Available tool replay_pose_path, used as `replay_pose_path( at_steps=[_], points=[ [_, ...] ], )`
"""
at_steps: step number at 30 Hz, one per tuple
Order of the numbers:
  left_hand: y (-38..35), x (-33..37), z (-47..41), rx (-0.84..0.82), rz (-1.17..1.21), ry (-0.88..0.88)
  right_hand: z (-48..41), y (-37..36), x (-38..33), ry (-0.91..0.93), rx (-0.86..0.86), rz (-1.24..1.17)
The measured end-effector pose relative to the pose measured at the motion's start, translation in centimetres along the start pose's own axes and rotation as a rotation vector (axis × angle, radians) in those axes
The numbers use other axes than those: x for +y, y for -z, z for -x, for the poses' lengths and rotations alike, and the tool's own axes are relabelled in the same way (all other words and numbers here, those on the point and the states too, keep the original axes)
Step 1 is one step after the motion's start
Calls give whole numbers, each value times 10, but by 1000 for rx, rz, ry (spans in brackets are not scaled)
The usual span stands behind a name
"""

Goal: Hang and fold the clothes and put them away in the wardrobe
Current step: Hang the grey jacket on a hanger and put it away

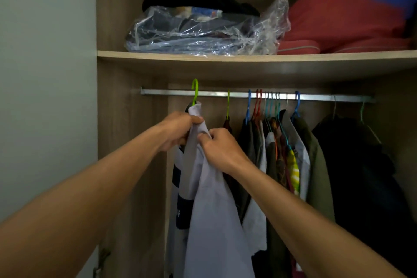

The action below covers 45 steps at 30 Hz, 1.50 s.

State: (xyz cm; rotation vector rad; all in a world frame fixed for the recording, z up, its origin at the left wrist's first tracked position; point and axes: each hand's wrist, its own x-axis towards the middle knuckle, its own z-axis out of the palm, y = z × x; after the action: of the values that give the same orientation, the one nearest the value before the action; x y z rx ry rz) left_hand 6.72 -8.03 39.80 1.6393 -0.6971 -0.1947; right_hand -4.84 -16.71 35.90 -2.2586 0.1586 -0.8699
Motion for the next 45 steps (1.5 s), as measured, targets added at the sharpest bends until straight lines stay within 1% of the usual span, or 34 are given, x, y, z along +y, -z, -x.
replay_pose_path(
  at_steps=[3,11,16,19,24,26,31,34,36,39,42,45],
  points=[
    [2,0,-19,7,-5,-9,-12,-5,4,-15,-20,-20],
    [0,-2,-87,-75,32,-14,-65,-31,22,-84,186,39],
    [-1,-10,-120,-65,117,-37,-90,-38,31,-103,195,59],
    [1,-12,-135,-77,179,-14,-105,-45,31,-116,192,93],
    [-3,-17,-159,-105,253,10,-123,-56,26,-158,268,178],
    [-5,-22,-169,-106,264,19,-129,-59,26,-177,269,213],
    [-8,-35,-191,-32,183,56,-147,-62,37,-250,205,230],
    [-9,-45,-201,-70,155,74,-153,-66,44,-248,156,246],
    [-11,-45,-201,-92,139,32,-156,-66,49,-237,134,262],
    [-15,-40,-204,-79,15,-92,-158,-64,58,-266,79,300],
    [-17,-38,-203,-70,-106,-125,-155,-68,63,-327,5,314],
    [-20,-40,-200,-105,-110,-140,-153,-71,65,-380,-93,339]
  ],
)
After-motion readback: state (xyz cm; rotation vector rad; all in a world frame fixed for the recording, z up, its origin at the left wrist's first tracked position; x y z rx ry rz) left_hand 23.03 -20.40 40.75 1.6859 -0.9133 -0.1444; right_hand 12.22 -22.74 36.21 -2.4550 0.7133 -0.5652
